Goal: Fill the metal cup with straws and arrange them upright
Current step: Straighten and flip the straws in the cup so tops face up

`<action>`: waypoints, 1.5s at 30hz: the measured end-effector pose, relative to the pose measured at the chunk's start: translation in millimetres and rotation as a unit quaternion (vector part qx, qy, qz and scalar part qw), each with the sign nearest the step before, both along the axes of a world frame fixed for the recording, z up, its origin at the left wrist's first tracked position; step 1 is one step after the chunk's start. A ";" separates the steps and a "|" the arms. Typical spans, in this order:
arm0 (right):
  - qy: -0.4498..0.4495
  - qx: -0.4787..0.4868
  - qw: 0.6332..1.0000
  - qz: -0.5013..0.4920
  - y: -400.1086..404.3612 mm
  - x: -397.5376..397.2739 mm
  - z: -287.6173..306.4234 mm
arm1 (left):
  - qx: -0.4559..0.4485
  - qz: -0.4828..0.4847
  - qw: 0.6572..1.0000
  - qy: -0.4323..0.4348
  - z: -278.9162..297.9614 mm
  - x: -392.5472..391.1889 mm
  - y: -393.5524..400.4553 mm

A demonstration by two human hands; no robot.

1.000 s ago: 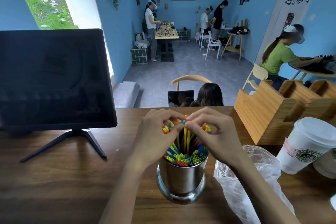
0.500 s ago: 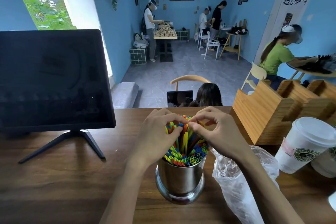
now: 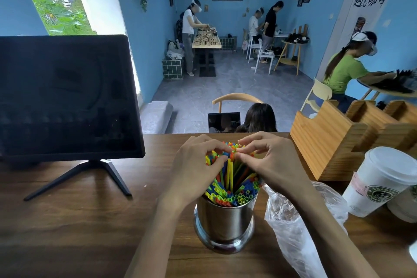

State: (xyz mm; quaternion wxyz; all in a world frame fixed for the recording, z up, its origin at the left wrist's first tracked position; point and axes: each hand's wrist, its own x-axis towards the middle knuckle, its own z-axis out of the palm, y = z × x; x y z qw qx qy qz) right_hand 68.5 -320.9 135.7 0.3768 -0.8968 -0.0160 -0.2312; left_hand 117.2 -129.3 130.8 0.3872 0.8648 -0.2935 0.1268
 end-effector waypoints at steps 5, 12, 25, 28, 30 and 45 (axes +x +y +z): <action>-0.126 0.097 0.987 -0.014 3.2 -8.5 17.1 | -0.039 0.002 0.999 0.001 -1.1 1.2 -0.3; -0.335 0.318 0.886 -0.028 11.4 -14.6 49.5 | -0.030 -0.018 0.999 -0.010 -0.9 -1.1 -4.8; 0.026 0.169 0.980 0.102 0.2 -23.7 5.3 | -0.558 0.073 0.826 0.020 41.1 3.7 17.0; 0.034 0.070 0.991 0.107 6.0 -24.9 2.7 | -0.563 0.035 0.826 0.006 51.9 -5.8 8.0; 0.044 0.012 0.993 0.106 8.8 -23.1 0.2 | -0.533 0.010 0.846 -0.012 52.6 -9.5 0.3; -0.030 0.066 0.996 0.051 0.0 -7.0 2.5 | -0.086 -0.048 0.995 -0.002 5.1 5.2 7.6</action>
